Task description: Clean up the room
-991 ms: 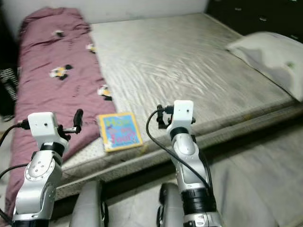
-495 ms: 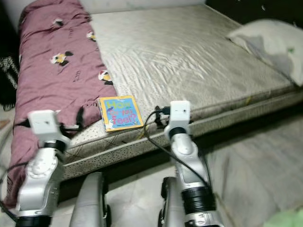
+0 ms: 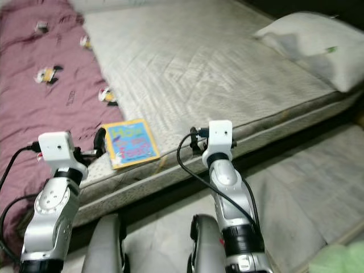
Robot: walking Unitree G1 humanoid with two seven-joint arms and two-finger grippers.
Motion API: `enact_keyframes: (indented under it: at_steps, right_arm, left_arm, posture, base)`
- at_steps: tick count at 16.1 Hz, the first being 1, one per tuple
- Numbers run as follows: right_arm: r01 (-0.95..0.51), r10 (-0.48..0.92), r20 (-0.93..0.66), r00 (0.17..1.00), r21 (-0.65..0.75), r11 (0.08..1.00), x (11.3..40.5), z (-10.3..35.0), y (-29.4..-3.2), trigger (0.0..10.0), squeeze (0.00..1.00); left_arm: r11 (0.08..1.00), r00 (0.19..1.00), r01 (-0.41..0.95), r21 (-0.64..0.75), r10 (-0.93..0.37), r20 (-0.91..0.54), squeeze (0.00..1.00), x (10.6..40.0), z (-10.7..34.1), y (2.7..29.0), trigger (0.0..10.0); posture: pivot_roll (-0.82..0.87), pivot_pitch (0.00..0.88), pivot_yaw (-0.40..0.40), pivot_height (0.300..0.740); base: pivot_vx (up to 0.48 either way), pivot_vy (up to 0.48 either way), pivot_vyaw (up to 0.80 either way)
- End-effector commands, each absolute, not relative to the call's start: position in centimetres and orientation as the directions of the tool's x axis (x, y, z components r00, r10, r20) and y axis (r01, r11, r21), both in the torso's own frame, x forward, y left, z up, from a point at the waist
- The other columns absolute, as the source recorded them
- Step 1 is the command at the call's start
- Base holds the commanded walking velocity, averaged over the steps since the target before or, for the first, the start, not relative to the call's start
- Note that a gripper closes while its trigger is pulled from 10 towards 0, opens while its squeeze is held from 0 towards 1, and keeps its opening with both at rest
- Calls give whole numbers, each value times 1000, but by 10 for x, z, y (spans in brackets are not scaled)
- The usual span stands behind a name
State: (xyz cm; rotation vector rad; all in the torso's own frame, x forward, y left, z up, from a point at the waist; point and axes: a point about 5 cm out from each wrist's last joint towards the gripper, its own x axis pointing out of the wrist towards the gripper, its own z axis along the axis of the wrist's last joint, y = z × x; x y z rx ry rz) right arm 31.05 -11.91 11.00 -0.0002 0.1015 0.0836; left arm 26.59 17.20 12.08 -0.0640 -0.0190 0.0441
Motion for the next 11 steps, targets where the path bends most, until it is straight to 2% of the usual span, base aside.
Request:
enact_keyframes:
  at_steps: [1,6,11]
  right_arm:
    - [-101,101,-83,991,4,995,312,115,-115,10000,0]
    - [-109,107,-91,990,-16,994,312,113,-115,10000,0]
    - [-86,88,-114,990,15,996,306,111,-120,10000,0]
  left_arm:
    - [997,999,-46,-63,48,22,0,265,122,174,10000]
    - [996,998,-68,-51,69,8,0,267,120,175,10000]
    - [990,993,-115,-83,113,-36,0,271,114,183,10000]
  posture:
    - [-36,70,-30,606]
    - [-35,68,-29,597]
    - [-42,106,-40,597]
  base:
    - [341,0,0]
    - [0,0,0]
    - [0,0,0]
